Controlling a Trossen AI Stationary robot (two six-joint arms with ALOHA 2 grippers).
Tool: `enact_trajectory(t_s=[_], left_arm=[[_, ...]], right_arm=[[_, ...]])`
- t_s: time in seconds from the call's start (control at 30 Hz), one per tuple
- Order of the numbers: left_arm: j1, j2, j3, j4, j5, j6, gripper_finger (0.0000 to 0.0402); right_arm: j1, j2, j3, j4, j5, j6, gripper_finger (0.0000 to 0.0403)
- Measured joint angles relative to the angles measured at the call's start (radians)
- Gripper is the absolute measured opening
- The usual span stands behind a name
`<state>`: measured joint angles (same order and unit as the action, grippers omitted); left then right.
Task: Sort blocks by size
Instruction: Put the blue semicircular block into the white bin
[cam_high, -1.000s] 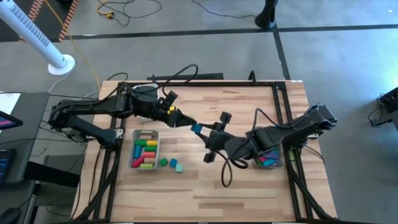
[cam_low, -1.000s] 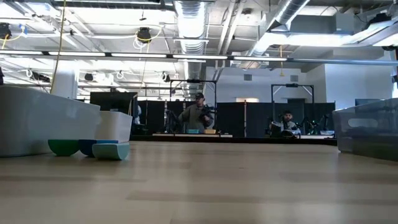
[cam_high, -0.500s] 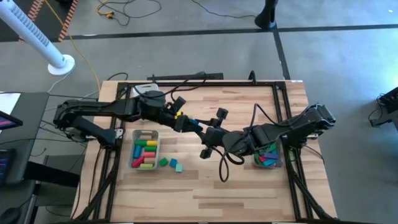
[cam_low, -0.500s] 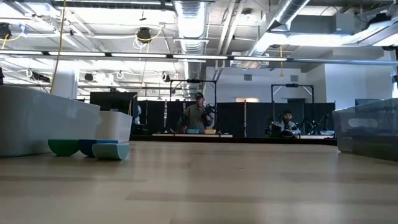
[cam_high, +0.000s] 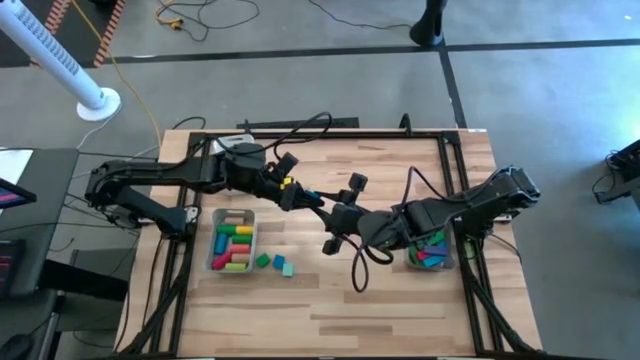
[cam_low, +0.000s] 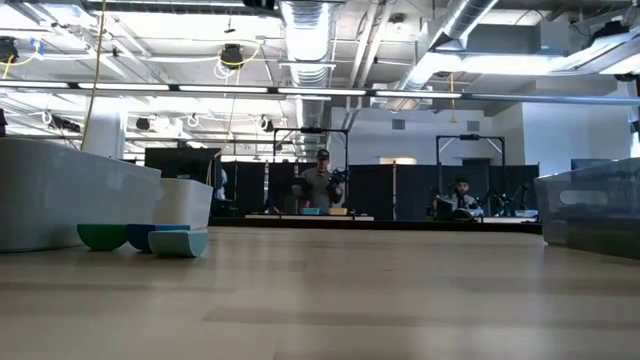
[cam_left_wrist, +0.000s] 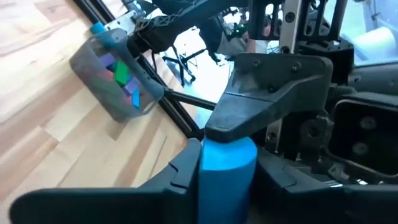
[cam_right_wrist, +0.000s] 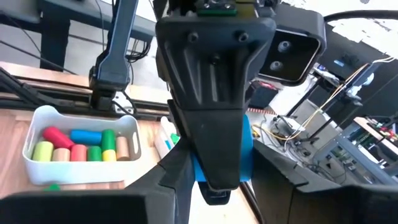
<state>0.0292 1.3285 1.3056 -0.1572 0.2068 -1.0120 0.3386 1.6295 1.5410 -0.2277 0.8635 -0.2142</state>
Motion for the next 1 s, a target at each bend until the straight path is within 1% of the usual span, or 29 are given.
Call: enact_trajectory(t_s=[0.1,0.33,0.4,0.47,0.53,0.67,0.8,1.0], left_arm=[[0.013,0.0,0.0,-0.012,0.003,0.038,0.0077],[0.051,-0.005,0.0,-0.019,0.053,0.07,0.0077],[0.058,-0.005,0.0,-0.024,0.062,0.081,0.0077],[0.069,-0.012,0.0,-0.035,0.08,0.094,0.0077],[0.08,-0.02,0.003,-0.042,0.086,0.118,0.0077],[0.114,-0.025,0.002,-0.124,0.085,0.164,0.0077],[0.178,-0.06,0.001,-0.234,0.072,0.237,0.0077],[0.321,-0.09,0.002,-0.494,-0.038,0.398,0.0077]], right_arm=[[-0.002,0.0,0.0,-0.007,0.0,0.0,0.0152],[-0.003,0.0,0.001,-0.051,-0.001,0.03,0.0157],[-0.003,0.001,0.001,-0.055,-0.001,0.037,0.0176],[-0.003,0.001,-0.004,-0.098,0.009,0.049,0.02],[-0.007,0.004,-0.004,-0.092,0.01,0.071,0.0221],[-0.013,0.002,-0.002,-0.177,0.039,0.173,0.0244],[-0.014,0.002,-0.003,-0.299,0.051,0.307,0.0248],[0.013,0.002,-0.003,-0.49,0.052,0.512,0.0249]])
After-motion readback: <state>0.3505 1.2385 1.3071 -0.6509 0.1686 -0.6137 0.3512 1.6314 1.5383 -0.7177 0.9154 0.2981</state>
